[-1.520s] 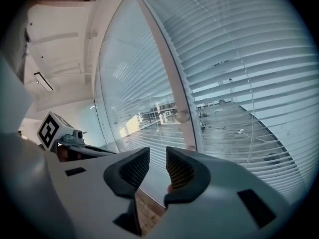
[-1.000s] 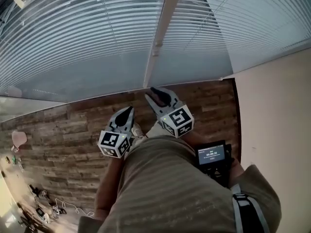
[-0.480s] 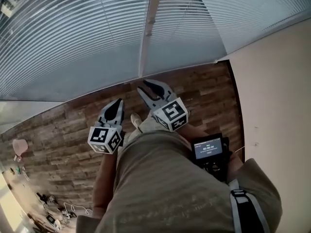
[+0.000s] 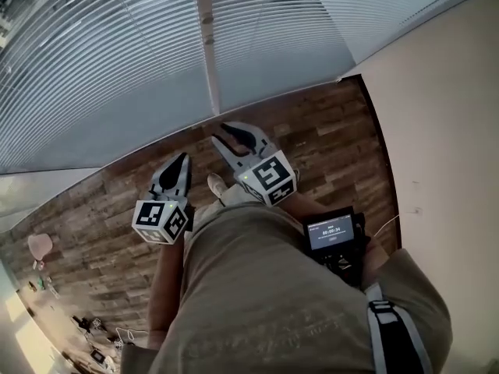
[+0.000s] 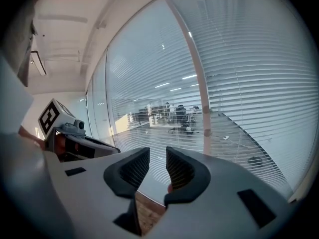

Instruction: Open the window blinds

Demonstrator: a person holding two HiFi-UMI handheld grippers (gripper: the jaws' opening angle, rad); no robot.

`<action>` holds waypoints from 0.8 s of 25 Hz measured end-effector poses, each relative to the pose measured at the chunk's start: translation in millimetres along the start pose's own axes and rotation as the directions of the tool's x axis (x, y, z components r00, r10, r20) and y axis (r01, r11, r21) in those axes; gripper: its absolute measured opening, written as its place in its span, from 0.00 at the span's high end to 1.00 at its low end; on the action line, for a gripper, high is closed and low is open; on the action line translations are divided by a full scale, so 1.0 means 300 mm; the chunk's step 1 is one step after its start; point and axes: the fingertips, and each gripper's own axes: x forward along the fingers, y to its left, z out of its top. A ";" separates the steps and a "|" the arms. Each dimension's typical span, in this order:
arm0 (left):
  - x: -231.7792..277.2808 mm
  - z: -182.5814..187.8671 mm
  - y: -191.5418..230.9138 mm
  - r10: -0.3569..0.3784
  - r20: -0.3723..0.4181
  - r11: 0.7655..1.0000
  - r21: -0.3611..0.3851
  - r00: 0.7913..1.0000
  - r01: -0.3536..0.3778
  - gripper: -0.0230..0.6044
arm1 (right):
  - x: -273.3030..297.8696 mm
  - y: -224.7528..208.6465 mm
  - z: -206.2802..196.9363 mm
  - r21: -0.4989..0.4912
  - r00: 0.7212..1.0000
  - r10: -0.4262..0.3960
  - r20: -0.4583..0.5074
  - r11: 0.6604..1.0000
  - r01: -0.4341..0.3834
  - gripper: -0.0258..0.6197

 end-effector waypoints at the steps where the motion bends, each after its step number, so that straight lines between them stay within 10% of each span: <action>1: -0.009 -0.009 -0.033 0.000 -0.001 1.000 0.000 1.000 0.000 0.94 | -0.043 0.001 0.000 0.001 1.000 -0.004 0.007 1.000 0.004 0.79; 12: 0.003 -0.052 -0.460 0.030 0.009 1.000 -0.003 1.000 -0.030 0.94 | -0.571 -0.157 -0.002 0.031 0.997 -0.067 0.026 0.997 0.066 0.79; 20: 0.004 -0.047 -0.466 0.082 0.039 0.996 -0.021 0.996 -0.081 0.94 | -0.598 -0.222 0.031 0.006 0.997 -0.067 0.027 0.998 0.066 0.79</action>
